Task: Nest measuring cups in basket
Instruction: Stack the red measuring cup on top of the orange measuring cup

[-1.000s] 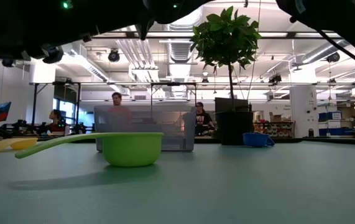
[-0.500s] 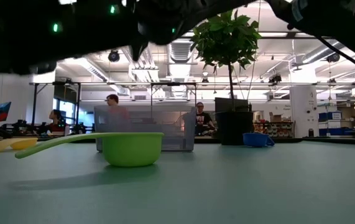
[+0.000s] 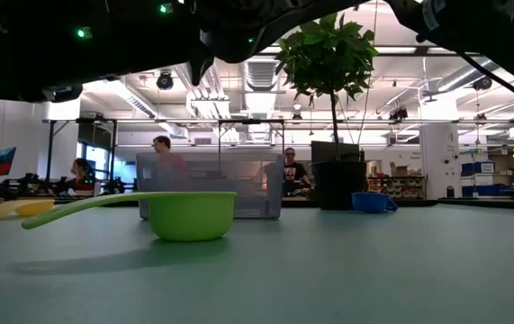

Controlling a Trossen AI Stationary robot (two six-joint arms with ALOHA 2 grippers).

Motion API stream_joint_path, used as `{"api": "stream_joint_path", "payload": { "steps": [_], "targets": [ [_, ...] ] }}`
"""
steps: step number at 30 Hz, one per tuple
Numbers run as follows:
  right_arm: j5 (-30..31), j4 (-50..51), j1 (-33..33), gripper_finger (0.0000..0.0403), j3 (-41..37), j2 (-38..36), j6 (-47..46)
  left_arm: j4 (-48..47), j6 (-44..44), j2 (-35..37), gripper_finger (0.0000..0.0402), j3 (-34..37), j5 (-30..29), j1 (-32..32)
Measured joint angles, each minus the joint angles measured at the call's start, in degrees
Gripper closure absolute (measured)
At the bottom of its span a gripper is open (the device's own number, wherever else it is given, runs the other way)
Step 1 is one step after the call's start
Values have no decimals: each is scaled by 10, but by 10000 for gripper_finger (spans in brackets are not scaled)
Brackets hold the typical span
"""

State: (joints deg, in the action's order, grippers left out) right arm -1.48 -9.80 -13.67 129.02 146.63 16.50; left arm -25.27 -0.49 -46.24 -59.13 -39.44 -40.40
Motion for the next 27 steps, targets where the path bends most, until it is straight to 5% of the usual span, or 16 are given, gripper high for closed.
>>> {"api": "stream_joint_path", "payload": {
  "steps": [7,13,19,27],
  "targets": [
    [2,112,-3,330,23,-24,34,-35,-38,0,402,0,0,0],
    [40,299,-21,369,26,-85,67,-112,-135,0,402,0,5,0],
    [163,467,-52,394,9,-126,73,-162,-232,-19,402,0,93,-1],
    [166,501,-56,394,-103,-214,26,-212,-312,-108,402,-11,236,-3]
  ]
}}
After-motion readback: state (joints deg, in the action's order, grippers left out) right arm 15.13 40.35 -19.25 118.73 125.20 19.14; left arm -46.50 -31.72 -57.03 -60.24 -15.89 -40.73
